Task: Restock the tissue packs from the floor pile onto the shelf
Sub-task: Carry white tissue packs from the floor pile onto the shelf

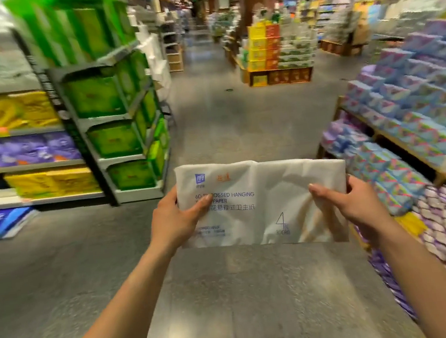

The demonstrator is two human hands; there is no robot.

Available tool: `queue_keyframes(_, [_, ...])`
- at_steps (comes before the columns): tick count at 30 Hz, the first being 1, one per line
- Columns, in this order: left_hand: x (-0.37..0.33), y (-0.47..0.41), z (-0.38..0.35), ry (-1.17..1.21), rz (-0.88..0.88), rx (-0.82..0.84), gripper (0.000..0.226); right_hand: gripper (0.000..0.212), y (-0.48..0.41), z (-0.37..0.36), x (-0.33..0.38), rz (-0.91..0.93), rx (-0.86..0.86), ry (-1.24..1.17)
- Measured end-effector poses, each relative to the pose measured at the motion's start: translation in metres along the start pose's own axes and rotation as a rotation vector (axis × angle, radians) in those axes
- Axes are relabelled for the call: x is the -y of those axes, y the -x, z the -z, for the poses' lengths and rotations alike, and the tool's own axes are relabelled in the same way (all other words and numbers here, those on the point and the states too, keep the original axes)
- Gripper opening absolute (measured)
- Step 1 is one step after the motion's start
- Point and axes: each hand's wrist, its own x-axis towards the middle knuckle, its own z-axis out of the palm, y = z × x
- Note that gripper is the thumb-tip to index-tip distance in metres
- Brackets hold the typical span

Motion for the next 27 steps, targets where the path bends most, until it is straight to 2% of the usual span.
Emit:
queue_keyframes(4, [0.034, -0.06, 0.074, 0.002, 0.037, -0.198, 0.043, 0.052, -0.072, -0.116, 0.031, 0.099, 0.157, 0.032])
queue_keyframes(14, [0.1, -0.228, 0.231, -0.003, 0.14, -0.556, 0.04, 0.043, -0.255, -0.417, 0.103, 0.259, 0.56, -0.014])
queue_keyframes(17, [0.112, -0.267, 0.288, -0.016, 0.173, -0.657, 0.038, 0.058, -0.288, -0.509, 0.139, 0.307, 0.688, -0.011])
queue_keyframes(21, [0.145, -0.31, 0.37, -0.062, 0.228, -0.799, 0.044, 0.066, -0.309, -0.633, 0.183, 0.356, 0.846, -0.018])
queue_keyframes(24, [0.174, -0.345, 0.437, -0.109, 0.247, -0.874, 0.046, 0.064, -0.318, -0.729, 0.206, 0.423, 0.883, 0.009])
queue_keyframes(27, [0.201, -0.39, 0.512, -0.176, 0.238, -0.915, 0.044, 0.051, -0.323, -0.823, 0.234, 0.464, 0.897, 0.016])
